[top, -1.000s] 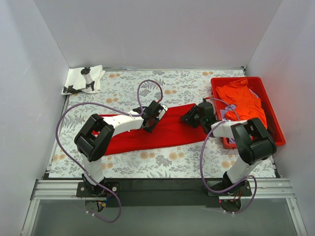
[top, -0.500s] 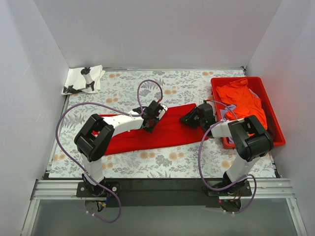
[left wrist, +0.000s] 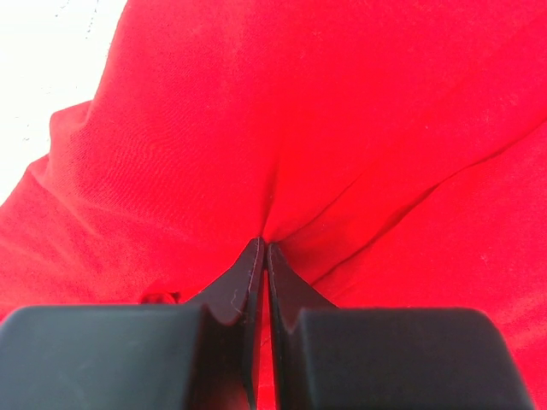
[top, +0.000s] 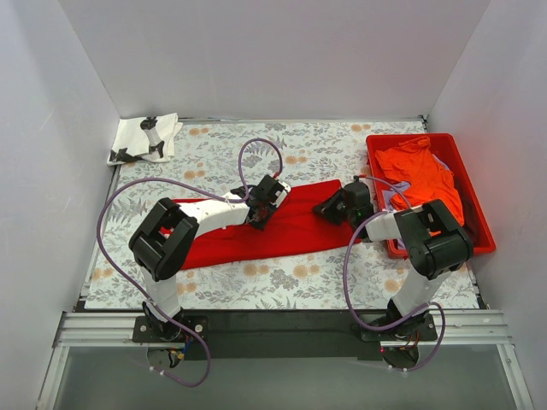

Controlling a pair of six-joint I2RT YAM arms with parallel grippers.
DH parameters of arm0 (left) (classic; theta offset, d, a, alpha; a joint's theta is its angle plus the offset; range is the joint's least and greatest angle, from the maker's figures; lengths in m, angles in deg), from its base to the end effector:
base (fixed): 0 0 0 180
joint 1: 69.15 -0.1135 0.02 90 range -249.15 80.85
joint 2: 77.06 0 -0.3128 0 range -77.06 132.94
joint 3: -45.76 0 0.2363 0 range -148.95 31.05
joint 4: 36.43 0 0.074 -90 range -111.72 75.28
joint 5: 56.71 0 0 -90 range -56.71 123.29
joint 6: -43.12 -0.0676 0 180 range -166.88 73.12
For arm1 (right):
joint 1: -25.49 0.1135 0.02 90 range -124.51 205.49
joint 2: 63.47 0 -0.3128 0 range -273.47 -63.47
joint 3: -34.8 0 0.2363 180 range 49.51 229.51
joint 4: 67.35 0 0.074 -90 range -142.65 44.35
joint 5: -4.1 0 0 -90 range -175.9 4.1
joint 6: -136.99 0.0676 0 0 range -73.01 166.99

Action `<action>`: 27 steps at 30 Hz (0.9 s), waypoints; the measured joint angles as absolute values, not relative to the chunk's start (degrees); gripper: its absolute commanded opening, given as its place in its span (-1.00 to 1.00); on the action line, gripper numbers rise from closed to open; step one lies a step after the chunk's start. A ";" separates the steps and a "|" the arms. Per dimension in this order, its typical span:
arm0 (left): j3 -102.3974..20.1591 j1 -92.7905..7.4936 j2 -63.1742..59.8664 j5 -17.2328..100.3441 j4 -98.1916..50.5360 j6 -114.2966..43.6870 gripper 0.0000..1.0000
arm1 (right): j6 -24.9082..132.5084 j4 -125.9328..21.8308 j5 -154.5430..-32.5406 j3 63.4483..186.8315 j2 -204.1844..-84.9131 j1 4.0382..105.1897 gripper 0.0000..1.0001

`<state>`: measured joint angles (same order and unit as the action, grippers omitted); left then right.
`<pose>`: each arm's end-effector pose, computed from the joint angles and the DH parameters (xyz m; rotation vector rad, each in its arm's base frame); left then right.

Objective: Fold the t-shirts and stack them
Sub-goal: Fold the tshirt

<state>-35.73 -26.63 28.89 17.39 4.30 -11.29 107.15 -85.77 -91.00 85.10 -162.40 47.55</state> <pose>0.2921 -0.2428 0.1902 0.0784 2.6332 -0.0794 0.3192 0.1358 0.1741 0.6780 2.1395 0.9234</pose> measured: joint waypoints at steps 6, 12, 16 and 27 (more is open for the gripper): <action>-35.76 -26.65 28.89 16.76 4.30 -11.25 -1.00 | 107.26 -85.90 -91.22 83.88 -162.34 47.18 -0.97; -35.76 -26.65 28.89 16.04 4.34 -10.96 -1.00 | 106.99 -85.81 -91.79 82.21 -159.17 46.87 -0.97; -35.76 -26.63 28.89 15.86 4.38 -10.83 -0.96 | 106.75 -85.97 -92.12 82.04 -156.90 46.74 -0.97; -35.80 -26.65 28.89 15.69 5.08 -9.39 -0.16 | 105.53 -86.05 -94.04 79.59 -156.39 46.35 -0.52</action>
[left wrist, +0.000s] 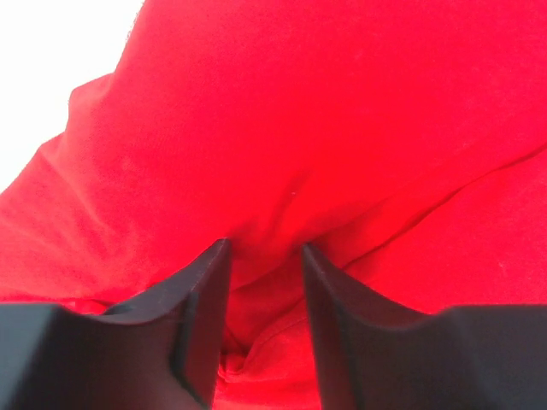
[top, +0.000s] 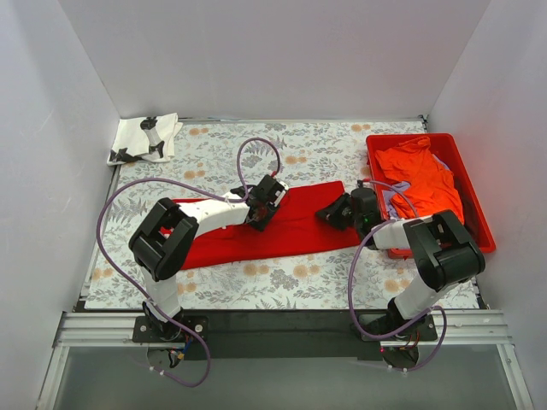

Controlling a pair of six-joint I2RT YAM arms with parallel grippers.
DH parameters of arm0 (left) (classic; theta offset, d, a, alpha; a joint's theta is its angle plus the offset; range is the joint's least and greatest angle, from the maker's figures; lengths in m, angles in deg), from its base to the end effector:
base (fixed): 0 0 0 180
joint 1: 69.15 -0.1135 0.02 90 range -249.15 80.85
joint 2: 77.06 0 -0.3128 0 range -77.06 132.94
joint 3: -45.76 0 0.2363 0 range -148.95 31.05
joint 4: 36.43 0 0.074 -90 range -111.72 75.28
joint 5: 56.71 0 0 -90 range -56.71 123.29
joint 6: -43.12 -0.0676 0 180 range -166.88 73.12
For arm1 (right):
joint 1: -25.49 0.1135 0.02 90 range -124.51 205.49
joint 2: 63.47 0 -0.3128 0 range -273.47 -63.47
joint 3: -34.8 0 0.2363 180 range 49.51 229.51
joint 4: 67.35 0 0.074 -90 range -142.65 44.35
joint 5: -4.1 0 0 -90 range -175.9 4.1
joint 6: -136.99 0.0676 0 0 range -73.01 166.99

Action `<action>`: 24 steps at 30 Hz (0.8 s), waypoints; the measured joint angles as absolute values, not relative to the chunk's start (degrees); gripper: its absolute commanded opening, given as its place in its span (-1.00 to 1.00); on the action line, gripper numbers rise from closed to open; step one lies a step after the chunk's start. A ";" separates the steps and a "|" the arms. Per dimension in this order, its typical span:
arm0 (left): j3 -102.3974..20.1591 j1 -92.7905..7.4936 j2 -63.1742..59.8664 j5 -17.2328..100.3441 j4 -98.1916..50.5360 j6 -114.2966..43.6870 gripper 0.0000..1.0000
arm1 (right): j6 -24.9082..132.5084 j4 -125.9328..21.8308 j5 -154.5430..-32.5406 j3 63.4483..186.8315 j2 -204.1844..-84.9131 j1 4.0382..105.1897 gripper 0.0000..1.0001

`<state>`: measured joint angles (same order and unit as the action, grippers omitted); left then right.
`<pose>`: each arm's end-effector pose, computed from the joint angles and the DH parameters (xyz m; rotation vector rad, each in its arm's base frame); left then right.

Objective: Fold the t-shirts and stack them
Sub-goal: Fold the tshirt

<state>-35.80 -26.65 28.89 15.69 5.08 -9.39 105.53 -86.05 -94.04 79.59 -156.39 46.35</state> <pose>0.2923 -0.2401 0.1903 0.0281 2.6269 -0.0488 0.2922 0.1216 0.1807 0.6334 2.1437 0.9554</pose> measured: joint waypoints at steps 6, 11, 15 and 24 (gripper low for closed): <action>-37.72 -26.63 26.25 15.14 6.07 -5.94 0.18 | 99.39 -80.98 -94.65 80.09 -151.87 46.22 -0.38; -40.30 -26.67 20.39 9.13 6.92 0.56 0.37 | 88.55 -72.83 -93.71 86.00 -147.06 46.17 -0.36; -39.73 -28.55 15.32 2.95 9.70 9.17 0.37 | 79.59 -67.89 -93.10 91.81 -147.10 46.17 -0.36; -23.58 -45.05 6.68 3.89 15.05 24.38 0.38 | 70.93 -62.58 -91.62 93.34 -151.96 44.27 -0.35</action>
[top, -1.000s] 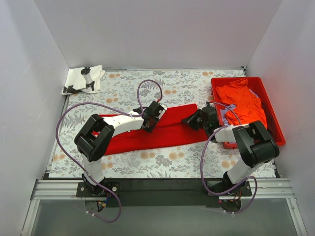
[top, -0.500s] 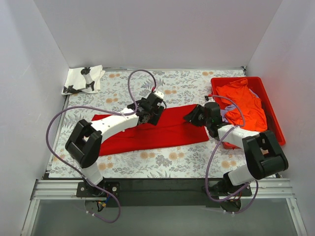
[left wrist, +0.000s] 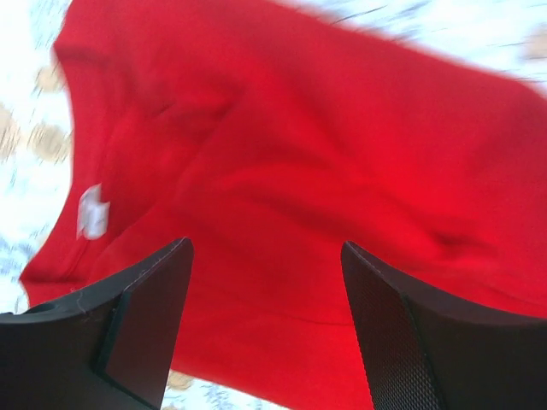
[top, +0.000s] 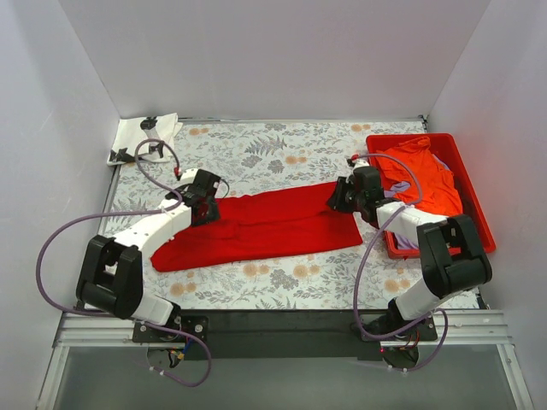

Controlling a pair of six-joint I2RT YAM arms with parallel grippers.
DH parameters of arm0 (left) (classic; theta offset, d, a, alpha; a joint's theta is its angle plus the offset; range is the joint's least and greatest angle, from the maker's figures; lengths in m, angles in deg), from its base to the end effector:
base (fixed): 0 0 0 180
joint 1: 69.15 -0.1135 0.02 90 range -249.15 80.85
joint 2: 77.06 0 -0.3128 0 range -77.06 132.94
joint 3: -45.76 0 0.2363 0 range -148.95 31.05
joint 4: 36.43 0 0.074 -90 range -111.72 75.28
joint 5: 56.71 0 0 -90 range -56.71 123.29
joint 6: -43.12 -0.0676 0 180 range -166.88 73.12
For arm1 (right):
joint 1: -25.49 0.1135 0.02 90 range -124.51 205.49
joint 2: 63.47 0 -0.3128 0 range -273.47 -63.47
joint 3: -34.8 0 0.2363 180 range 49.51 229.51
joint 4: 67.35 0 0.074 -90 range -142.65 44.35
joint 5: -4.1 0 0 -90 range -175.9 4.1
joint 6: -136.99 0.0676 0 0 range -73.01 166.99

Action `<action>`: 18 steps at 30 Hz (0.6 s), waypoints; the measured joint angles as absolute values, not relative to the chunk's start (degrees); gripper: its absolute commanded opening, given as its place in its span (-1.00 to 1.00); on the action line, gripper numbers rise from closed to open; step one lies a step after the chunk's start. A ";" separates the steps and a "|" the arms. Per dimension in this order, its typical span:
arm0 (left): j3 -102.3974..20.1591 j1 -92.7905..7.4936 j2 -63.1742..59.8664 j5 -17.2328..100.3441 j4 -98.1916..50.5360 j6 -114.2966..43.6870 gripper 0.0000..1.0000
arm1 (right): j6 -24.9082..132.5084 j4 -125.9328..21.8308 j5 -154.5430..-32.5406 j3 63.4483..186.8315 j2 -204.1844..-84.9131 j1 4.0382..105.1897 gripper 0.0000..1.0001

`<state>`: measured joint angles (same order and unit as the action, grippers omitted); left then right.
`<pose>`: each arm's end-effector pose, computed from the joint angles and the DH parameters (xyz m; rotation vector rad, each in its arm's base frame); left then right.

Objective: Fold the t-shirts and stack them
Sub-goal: Fold the tshirt

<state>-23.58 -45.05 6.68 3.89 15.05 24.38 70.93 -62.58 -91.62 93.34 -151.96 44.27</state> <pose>0.2592 -0.0796 0.2444 -1.1225 2.2233 0.0464 0.3127 0.1135 0.2278 0.0420 2.2227 0.5273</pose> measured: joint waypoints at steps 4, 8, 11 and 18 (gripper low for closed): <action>-17.64 -50.82 4.56 7.45 15.07 27.20 0.38 | 70.06 -61.44 -91.38 93.19 -155.45 42.00 -0.34; -14.69 -54.95 4.61 11.32 13.83 28.73 0.40 | 69.49 -61.53 -91.59 92.49 -156.98 40.03 -0.34; -14.36 -57.44 5.96 13.72 13.00 29.30 0.40 | 69.25 -61.62 -91.00 92.31 -156.83 39.42 -0.34; -17.94 -60.42 10.88 16.65 12.17 29.54 0.43 | 67.37 -58.45 -86.98 92.07 -154.82 39.09 -0.34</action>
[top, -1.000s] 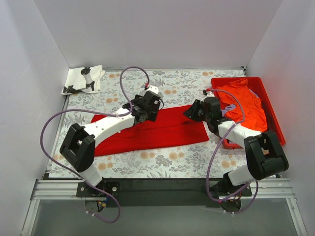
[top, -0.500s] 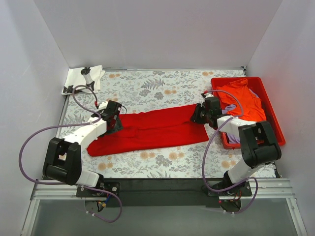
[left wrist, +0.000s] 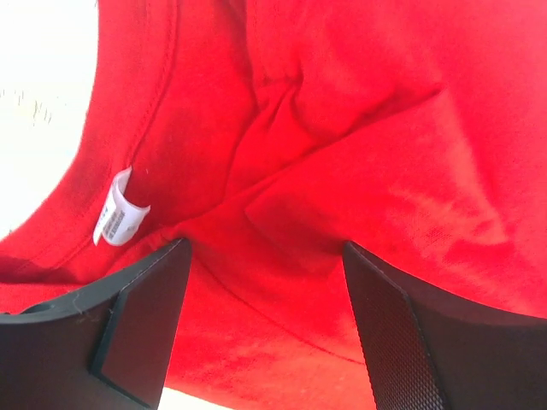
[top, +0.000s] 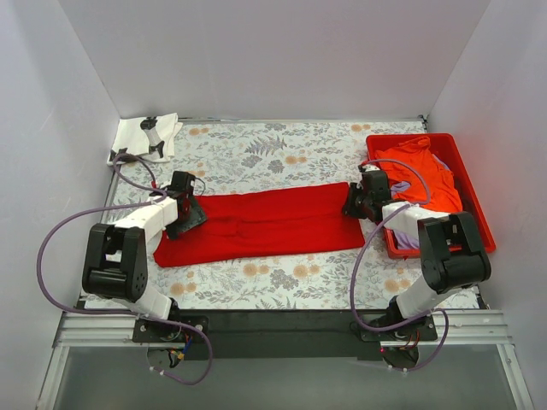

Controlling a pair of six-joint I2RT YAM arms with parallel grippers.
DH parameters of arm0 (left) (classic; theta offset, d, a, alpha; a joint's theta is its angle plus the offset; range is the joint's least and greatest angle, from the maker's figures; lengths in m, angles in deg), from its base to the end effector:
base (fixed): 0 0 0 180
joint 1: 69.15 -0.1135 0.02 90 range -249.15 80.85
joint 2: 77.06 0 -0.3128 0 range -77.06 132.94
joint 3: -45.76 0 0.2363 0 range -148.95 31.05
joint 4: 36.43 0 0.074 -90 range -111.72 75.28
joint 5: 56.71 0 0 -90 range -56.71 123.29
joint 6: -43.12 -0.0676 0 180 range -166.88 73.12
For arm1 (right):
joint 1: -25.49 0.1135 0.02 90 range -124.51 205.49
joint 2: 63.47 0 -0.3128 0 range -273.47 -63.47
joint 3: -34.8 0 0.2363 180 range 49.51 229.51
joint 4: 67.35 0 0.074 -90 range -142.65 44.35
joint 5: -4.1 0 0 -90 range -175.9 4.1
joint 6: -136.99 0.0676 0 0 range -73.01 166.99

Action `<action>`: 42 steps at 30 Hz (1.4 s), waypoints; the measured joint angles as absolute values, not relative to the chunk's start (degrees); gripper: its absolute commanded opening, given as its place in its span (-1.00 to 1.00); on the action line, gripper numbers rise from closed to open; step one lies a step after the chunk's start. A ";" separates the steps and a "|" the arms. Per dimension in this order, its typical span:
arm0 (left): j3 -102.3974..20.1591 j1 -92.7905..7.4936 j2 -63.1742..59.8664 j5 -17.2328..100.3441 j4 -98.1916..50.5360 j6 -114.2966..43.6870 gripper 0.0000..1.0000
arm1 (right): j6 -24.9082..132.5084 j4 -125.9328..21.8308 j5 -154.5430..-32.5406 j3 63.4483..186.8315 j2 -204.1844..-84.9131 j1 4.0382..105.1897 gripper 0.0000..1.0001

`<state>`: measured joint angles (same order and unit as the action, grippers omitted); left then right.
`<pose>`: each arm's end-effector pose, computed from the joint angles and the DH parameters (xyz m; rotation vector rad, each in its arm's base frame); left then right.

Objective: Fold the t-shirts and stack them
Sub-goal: Fold the tshirt

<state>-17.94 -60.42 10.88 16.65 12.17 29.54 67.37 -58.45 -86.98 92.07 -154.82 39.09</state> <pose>0.2650 -0.0211 0.1965 -1.5687 2.2313 0.0153 0.3172 0.0781 0.1973 0.1289 2.3391 0.3189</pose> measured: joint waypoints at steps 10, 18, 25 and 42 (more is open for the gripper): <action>-28.48 -60.39 8.96 16.85 13.96 29.65 0.43 | 62.78 -51.80 -88.53 94.63 -146.36 39.38 -0.32; -18.62 -60.39 2.90 19.25 14.02 32.25 0.42 | 59.76 -49.29 -93.76 95.59 -146.62 43.44 -0.24; -15.25 -60.39 6.71 20.02 13.56 33.52 0.50 | 58.73 -43.98 -96.53 95.57 -152.24 44.91 -0.22; -53.90 -60.00 40.93 17.79 14.24 23.20 0.55 | 62.23 -33.90 -99.94 85.93 -141.53 62.92 -0.22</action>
<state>-53.90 -60.00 40.93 17.79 14.24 23.20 62.23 -33.90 -99.94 85.93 -141.53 62.92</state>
